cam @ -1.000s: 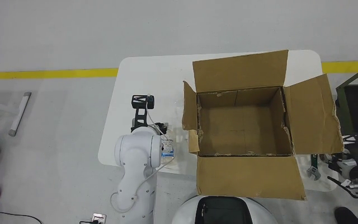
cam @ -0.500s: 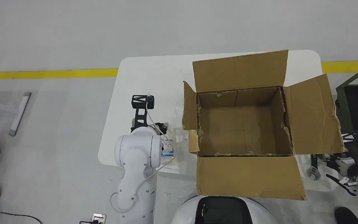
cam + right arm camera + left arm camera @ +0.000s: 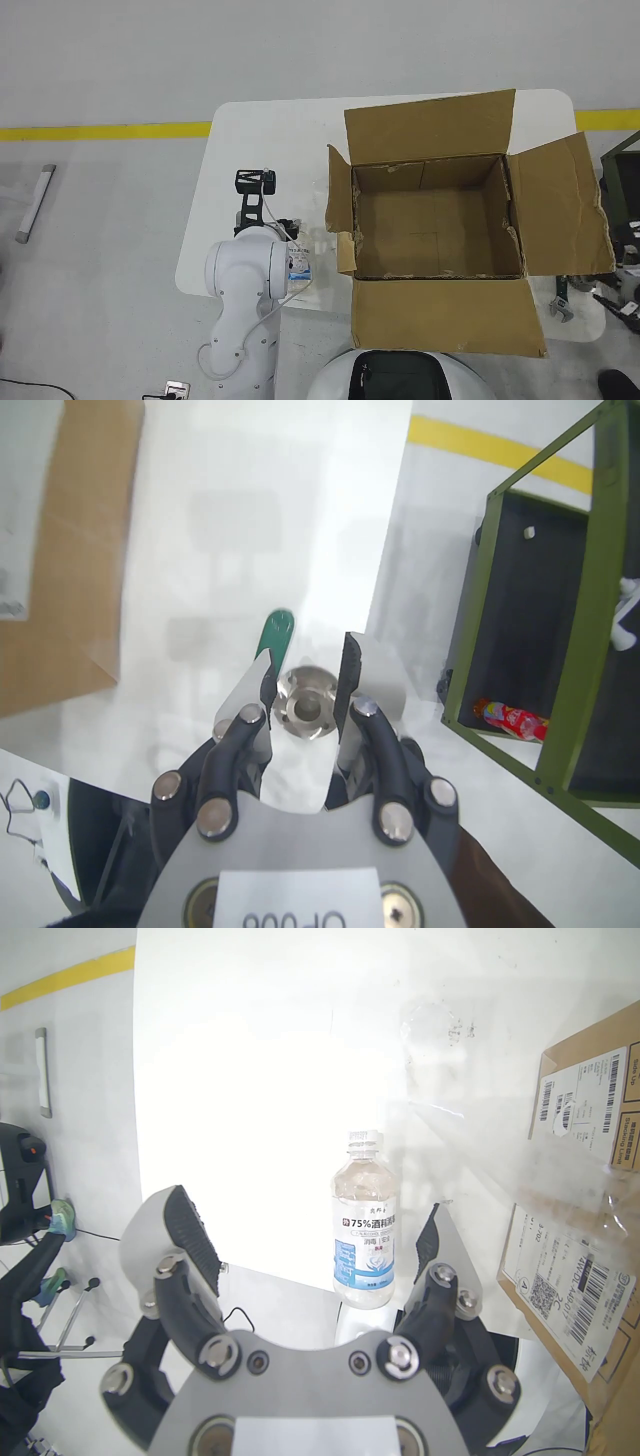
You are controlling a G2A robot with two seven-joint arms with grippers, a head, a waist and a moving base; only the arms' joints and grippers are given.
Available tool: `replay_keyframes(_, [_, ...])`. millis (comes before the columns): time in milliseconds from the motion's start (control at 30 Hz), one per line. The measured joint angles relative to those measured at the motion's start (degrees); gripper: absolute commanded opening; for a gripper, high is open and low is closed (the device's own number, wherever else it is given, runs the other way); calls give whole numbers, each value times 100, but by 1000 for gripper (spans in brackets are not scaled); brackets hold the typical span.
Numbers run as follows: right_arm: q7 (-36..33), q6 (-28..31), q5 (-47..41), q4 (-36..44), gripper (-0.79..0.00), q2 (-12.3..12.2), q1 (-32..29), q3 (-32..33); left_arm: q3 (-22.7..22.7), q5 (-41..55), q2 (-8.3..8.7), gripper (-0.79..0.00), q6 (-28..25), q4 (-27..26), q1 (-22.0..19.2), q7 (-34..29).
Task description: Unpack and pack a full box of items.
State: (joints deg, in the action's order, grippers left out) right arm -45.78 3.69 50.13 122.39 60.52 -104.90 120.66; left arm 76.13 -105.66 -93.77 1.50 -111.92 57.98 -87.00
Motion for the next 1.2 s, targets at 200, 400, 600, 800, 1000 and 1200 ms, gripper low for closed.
replay_keyframes(200, [915, 57, -554, 665, -782, 16, 358, 682, 0, 0, 0, 0, 0, 0, 0, 0])
replay_keyframes(400, [1200, 1037, -1089, 1122, -785, -61, 825, 638, 0, 0, 0, 0, 0, 0, 0, 0])
replay_keyframes(600, [432, 1889, -1027, 1226, -785, -248, 1530, 107, 0, 0, 0, 0, 0, 0, 0, 0])
replay_keyframes(800, [-619, 1849, -693, 1226, -785, -395, 2228, -907, 0, 0, 0, 0, 0, 0, 0, 0])
replay_keyframes(1000, [-1591, 1461, -568, 1037, -785, -473, 2742, -1727, 0, 0, 0, 0, 0, 0, 0, 0])
replay_keyframes(1200, [-2104, 968, -605, 618, -785, -511, 3401, -2269, 0, 0, 0, 0, 0, 0, 0, 0])
